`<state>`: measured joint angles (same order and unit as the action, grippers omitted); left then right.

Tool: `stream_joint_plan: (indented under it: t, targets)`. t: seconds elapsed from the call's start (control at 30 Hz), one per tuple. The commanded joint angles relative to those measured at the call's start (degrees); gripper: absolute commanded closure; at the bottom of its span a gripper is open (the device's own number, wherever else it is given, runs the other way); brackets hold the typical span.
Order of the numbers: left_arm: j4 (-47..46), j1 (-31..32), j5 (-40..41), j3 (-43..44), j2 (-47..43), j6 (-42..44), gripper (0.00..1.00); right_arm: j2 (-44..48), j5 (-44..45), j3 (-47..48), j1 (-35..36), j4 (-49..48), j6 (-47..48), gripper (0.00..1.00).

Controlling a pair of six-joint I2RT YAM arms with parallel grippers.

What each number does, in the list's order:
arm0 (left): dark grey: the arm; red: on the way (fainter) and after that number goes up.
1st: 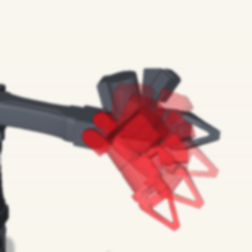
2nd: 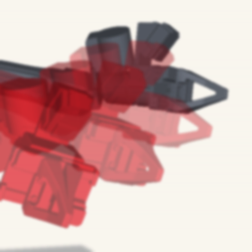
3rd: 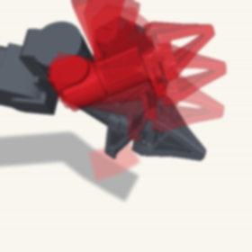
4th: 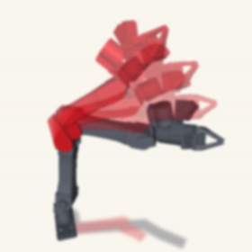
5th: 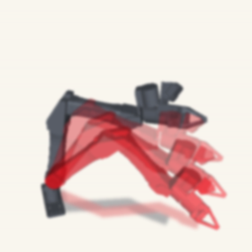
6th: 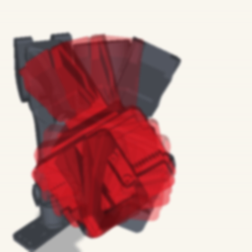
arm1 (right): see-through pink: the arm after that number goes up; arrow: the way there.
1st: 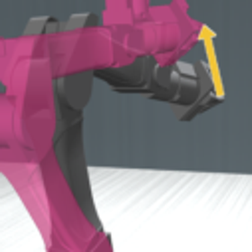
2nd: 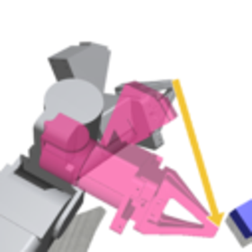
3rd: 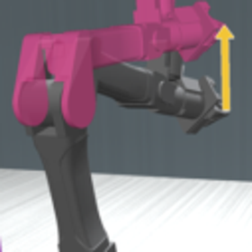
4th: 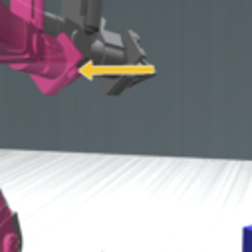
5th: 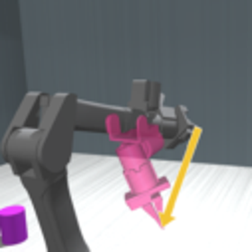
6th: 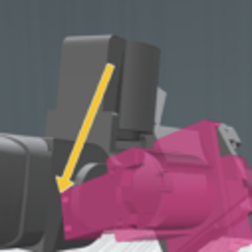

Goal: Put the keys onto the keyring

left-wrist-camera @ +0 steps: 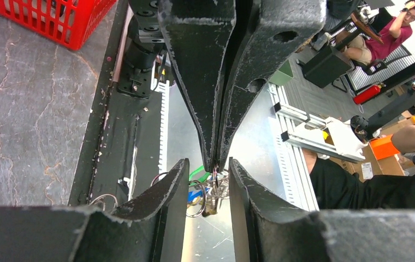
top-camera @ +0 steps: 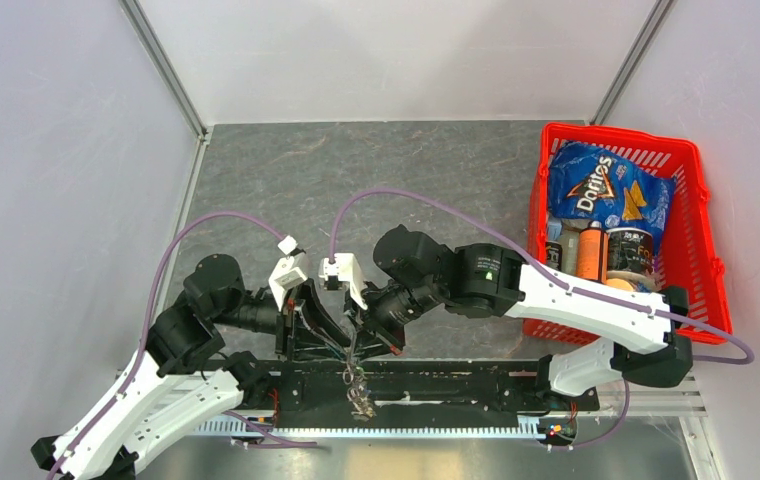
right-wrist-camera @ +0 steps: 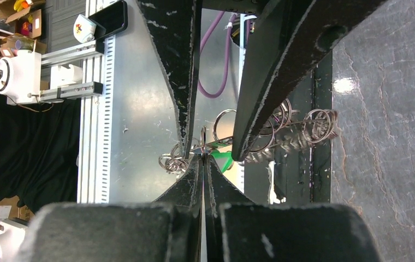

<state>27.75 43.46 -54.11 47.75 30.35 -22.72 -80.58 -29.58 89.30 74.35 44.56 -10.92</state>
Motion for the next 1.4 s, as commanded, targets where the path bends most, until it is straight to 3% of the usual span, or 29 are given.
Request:
stream_joint_plan:
  t: [0.0,0.17,0.37,0.5,0.73,1.07,1.23,1.37]
  targets:
    - [0.65,-0.04,-0.75,1.96,0.44,2.28,0.63,-0.01,-0.04,3.29,-0.34,-2.46,-0.31,1.0]
    - [0.66,-0.09,-1.16,1.56,0.92,2.39,0.74,0.02,0.36,3.32,-0.39,-2.55,-0.29,1.0]
    - [0.65,-0.04,-1.35,1.59,1.22,2.61,0.79,-0.28,0.75,3.73,-0.34,-2.46,-0.24,1.0]
    - [0.64,-0.04,-1.86,1.39,1.36,3.09,0.98,-0.35,1.01,3.96,-0.35,-2.48,-0.08,1.0]
    - [0.64,-0.04,0.42,1.3,0.41,4.43,0.98,-0.48,1.48,4.02,-0.34,-2.62,-0.04,1.0]
    - [-4.96,-0.06,2.03,0.34,-2.35,2.39,0.98,5.0,2.29,0.06,-0.87,-6.77,-2.17,0.67]
    - [-9.43,-0.04,2.76,-0.41,-3.51,-0.04,0.98,8.15,3.48,-1.46,-0.94,-8.14,-2.72,0.58]
    - [-14.75,-0.04,3.94,-1.28,-4.62,-2.64,0.98,10.94,5.59,-3.36,-0.9,-9.81,-2.28,0.56]
